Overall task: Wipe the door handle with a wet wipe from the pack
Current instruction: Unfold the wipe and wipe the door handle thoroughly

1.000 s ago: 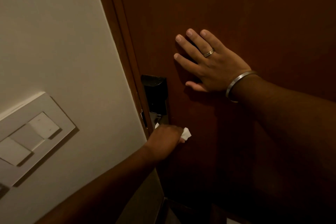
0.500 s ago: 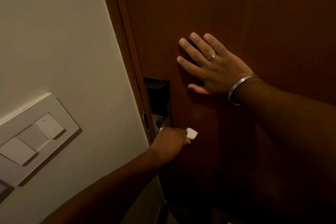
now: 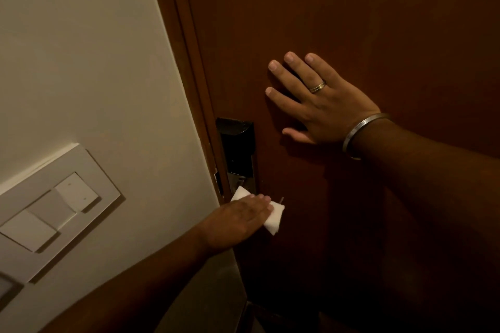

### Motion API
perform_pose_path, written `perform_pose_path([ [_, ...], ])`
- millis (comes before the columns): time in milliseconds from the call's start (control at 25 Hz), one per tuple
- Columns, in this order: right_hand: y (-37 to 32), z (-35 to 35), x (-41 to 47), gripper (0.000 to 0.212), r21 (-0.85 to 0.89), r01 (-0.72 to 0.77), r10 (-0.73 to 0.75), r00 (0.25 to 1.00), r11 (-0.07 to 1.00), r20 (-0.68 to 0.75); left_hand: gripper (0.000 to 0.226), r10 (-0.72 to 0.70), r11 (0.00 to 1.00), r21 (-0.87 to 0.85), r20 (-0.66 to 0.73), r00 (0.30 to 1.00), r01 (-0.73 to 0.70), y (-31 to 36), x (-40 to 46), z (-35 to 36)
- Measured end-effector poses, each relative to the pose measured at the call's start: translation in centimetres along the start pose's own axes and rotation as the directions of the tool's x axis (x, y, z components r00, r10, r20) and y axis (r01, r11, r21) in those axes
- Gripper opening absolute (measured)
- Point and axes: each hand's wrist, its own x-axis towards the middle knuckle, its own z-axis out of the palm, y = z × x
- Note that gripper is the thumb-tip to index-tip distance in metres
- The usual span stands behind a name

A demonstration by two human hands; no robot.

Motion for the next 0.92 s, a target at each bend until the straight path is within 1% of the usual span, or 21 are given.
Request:
perform_pose_path([
  [40, 0.0, 0.0, 0.0, 0.081, 0.001, 0.001, -0.001, 1.0, 1.0, -0.003, 0.07, -0.071, 0.997, -0.047, -0.025, 0.997, 0.069, -0.6, 0.0, -0.2],
  [80, 0.0, 0.0, 0.0, 0.081, 0.0, 0.004, -0.004, 1.0, 1.0, -0.006, 0.065, -0.177, 0.979, -0.102, -0.02, 0.984, 0.174, -1.7, 0.0, -0.6],
  [120, 0.0, 0.0, 0.0, 0.081, -0.002, 0.004, -0.004, 1.0, 1.0, -0.006, 0.062, -0.241, 0.962, -0.128, 0.029, 0.97, 0.243, -2.9, -0.1, -1.0],
  [160, 0.0, 0.0, 0.0, 0.082, -0.002, 0.004, -0.004, 1.0, 1.0, -0.001, 0.062, -0.232, 0.965, -0.115, 0.04, 0.972, 0.235, -3.6, -0.3, -1.4],
  [240, -0.1, 0.0, 0.0, 0.082, 0.006, 0.007, -0.007, 1.0, 1.0, 0.014, 0.062, -0.137, 0.984, -0.116, -0.013, 0.99, 0.134, -2.5, -0.1, -1.6],
  [280, -0.1, 0.1, 0.0, 0.082, 0.005, 0.006, -0.007, 1.0, 1.0, 0.017, 0.058, -0.106, 0.982, -0.162, -0.034, 0.994, 0.1, -0.7, 0.5, -1.2],
  [320, 0.0, 0.1, -0.1, 0.082, 0.001, 0.005, -0.005, 1.0, 1.0, 0.017, 0.056, -0.113, 0.968, -0.226, -0.022, 0.993, 0.105, 1.4, 1.3, -0.9],
  [360, 0.0, 0.0, -0.1, 0.082, 0.0, 0.002, -0.002, 1.0, 1.0, 0.017, 0.055, -0.176, 0.944, -0.286, -0.01, 0.984, 0.165, 2.9, 2.3, -0.8],
  [400, 0.1, -0.1, -0.1, 0.082, 0.001, 0.002, -0.002, 1.0, 1.0, 0.019, 0.052, -0.279, 0.894, -0.362, 0.013, 0.96, 0.265, 3.5, 3.4, -0.7],
  [440, 0.0, -0.1, -0.1, 0.082, 0.006, 0.004, -0.004, 1.0, 1.0, 0.021, 0.045, -0.367, 0.848, -0.397, 0.04, 0.929, 0.352, 3.1, 4.2, -0.8],
  [480, 0.0, -0.2, 0.0, 0.082, 0.01, 0.004, -0.005, 1.0, 1.0, 0.023, 0.041, -0.413, 0.841, -0.355, 0.067, 0.908, 0.409, 1.9, 4.5, -1.1],
  [520, 0.0, -0.2, 0.0, 0.082, 0.013, 0.006, -0.006, 1.0, 1.0, 0.023, 0.041, -0.425, 0.854, -0.279, 0.113, 0.898, 0.439, 0.7, 4.4, -1.5],
  [560, 0.0, -0.2, 0.0, 0.082, 0.014, 0.008, -0.008, 1.0, 1.0, 0.019, 0.042, -0.416, 0.872, -0.22, 0.139, 0.899, 0.437, -0.4, 3.8, -1.8],
  [640, 0.0, -0.1, -0.1, 0.082, 0.012, 0.01, -0.01, 1.0, 1.0, 0.011, 0.037, -0.329, 0.914, -0.202, 0.14, 0.934, 0.352, -1.8, 2.5, -2.5],
  [720, -0.1, 0.1, -0.1, 0.083, 0.011, 0.011, -0.011, 1.0, 1.0, 0.01, 0.029, -0.254, 0.946, -0.19, 0.063, 0.965, 0.262, -1.8, 1.7, -3.0],
  [760, -0.1, 0.1, -0.1, 0.083, 0.013, 0.013, -0.013, 1.0, 1.0, 0.009, 0.027, -0.258, 0.956, -0.14, 0.02, 0.966, 0.259, -1.6, 1.7, -3.1],
  [800, -0.1, 0.1, -0.1, 0.083, 0.016, 0.012, -0.012, 1.0, 1.0, 0.008, 0.024, -0.288, 0.953, -0.096, -0.005, 0.957, 0.287, -1.3, 1.9, -3.3],
  [840, -0.1, 0.2, -0.1, 0.082, 0.021, 0.007, -0.007, 1.0, 1.0, 0.005, 0.023, -0.309, 0.949, -0.068, 0.001, 0.951, 0.308, -1.0, 2.4, -3.2],
  [880, -0.1, 0.2, -0.1, 0.082, 0.027, 0.003, -0.003, 1.0, 1.0, 0.0, 0.025, -0.302, 0.951, -0.049, 0.044, 0.952, 0.304, -0.8, 2.9, -3.1],
  [920, -0.1, 0.2, -0.1, 0.082, 0.031, 0.002, -0.002, 1.0, 1.0, -0.003, 0.027, -0.258, 0.964, -0.04, 0.092, 0.962, 0.262, -0.8, 3.3, -2.9],
])
